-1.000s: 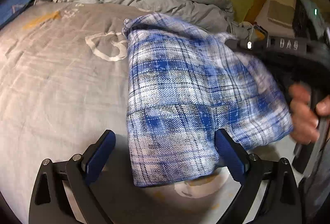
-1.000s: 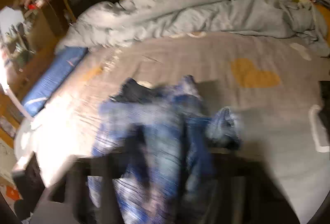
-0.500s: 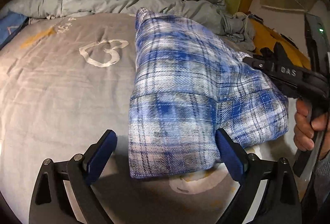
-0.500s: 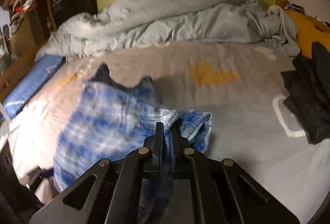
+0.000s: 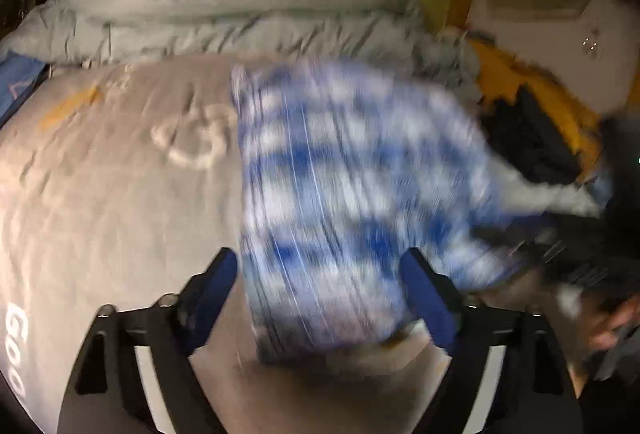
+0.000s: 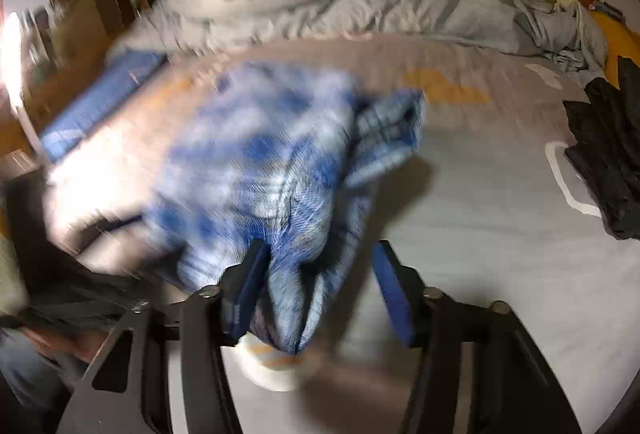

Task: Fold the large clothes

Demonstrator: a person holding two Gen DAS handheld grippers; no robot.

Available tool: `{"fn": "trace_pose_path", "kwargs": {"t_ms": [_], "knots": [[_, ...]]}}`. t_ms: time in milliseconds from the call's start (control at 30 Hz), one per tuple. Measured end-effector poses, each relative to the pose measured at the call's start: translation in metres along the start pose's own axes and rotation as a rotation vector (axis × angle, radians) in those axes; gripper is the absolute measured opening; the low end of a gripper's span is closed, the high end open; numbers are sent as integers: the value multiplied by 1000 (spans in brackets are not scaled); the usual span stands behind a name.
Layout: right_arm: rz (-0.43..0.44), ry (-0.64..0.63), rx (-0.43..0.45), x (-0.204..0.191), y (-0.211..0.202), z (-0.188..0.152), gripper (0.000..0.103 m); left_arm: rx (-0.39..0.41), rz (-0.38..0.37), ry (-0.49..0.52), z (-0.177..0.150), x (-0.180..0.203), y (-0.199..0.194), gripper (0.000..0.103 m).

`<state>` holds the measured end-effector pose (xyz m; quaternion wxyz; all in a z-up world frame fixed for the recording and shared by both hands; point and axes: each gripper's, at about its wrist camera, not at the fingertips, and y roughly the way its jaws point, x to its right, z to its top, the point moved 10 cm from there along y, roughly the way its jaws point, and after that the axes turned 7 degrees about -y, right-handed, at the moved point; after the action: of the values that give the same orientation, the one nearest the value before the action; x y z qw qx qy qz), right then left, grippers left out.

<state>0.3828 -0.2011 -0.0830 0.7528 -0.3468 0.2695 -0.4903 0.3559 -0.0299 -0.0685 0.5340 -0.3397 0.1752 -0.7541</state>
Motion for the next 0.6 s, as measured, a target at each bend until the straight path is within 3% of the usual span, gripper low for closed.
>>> {"fn": "trace_pose_path", "kwargs": {"t_ms": [67,100,133,267,400,467,600], "knots": [[18,39,-10,5,5,-3,44,41,7,-24,20,-6,-7,61],[35,55,-14,6,4,-4,42,36,14,-60,30,-13,-5,47],[59,65,-23,6,3,-3,39,15,-2,-111,38,-21,1,41],[109,88,-38,10,7,-1,36,-68,-23,-236,60,-47,37,38],[123,90,-57,11,7,-3,36,-77,-104,-295,81,-58,73,37],[140,108,-66,11,6,-5,36,-74,-58,-307,93,-71,95,37],[154,172,-71,16,16,-6,37,-62,-20,-303,113,-75,118,24]]}}
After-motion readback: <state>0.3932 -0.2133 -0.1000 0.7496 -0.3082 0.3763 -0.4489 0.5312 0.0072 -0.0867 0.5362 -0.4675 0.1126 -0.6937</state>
